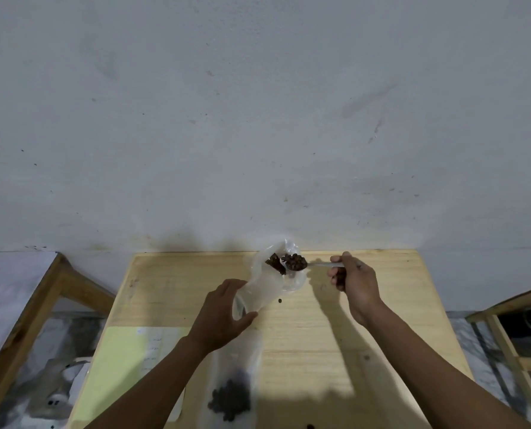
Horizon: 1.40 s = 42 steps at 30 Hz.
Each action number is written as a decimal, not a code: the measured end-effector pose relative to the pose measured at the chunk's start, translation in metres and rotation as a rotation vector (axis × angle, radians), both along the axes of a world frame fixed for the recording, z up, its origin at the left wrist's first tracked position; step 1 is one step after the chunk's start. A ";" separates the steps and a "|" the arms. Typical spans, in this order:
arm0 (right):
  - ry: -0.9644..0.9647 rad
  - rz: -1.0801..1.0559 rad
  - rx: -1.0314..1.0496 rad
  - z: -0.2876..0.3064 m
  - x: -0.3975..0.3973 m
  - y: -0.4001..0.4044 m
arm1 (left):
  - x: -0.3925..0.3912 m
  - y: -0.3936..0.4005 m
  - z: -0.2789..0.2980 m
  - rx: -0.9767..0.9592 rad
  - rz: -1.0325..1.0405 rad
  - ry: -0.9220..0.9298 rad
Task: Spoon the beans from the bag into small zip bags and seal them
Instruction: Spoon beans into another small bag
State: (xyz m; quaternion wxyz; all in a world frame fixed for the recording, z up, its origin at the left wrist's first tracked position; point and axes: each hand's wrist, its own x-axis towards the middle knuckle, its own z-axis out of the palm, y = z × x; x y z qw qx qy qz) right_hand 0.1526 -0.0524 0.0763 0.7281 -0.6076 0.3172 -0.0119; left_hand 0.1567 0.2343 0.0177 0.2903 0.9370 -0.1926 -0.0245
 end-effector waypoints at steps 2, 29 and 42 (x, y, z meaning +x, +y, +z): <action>-0.044 0.012 -0.026 0.012 0.002 -0.002 | 0.000 0.000 0.001 0.015 0.007 -0.002; -0.299 0.185 -0.498 0.039 -0.020 0.007 | -0.035 0.012 0.016 -0.040 0.173 0.013; -0.267 0.374 -0.602 -0.038 -0.016 0.051 | -0.042 0.018 0.017 -0.055 0.267 0.028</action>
